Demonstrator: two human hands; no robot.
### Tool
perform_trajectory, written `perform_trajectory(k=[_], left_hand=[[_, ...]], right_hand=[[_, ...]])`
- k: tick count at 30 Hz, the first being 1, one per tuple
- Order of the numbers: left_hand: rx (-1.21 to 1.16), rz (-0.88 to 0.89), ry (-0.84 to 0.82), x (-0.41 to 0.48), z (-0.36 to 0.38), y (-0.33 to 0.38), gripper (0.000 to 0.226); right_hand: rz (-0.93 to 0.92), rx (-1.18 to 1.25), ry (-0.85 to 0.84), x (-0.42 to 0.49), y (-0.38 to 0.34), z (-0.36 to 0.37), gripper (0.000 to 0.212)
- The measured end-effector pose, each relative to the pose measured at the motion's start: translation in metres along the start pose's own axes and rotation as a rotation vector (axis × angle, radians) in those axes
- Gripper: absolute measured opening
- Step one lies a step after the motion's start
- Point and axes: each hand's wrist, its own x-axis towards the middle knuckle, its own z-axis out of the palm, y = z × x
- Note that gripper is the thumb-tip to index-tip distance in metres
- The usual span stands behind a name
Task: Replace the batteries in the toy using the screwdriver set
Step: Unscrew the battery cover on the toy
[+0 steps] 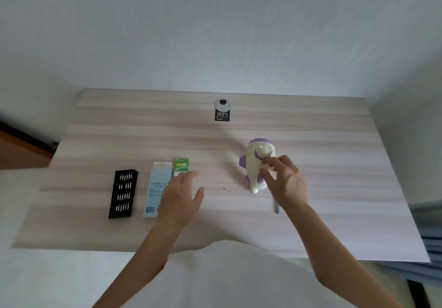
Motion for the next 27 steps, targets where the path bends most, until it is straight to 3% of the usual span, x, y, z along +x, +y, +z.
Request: perform_trajectory(k=[5,10,14,20,27], left_hand=[[-0.014,0.168,-0.077,0.022,0.016,0.026,0.045],[-0.186,0.359,-0.211,0.049,0.046,0.059,0.061],[-0.342,0.358,-0.263,0.059,0.063,0.074,0.072],[-0.504,0.375,-0.203,0.066,0.068,0.083,0.059],[-0.534,0.37,-0.193,0.072,0.076,0.079,0.066]], right_hand=[[-0.025,-0.003,-0.004,0.004,0.001,0.001,0.014],[-0.028,0.01,-0.006,0.009,0.002,0.0,0.01],[-0.053,0.022,0.02,0.01,0.004,0.002,0.01],[-0.054,0.023,0.032,0.012,0.01,0.001,0.01],[-0.105,0.008,0.065,0.017,0.014,0.001,0.009]])
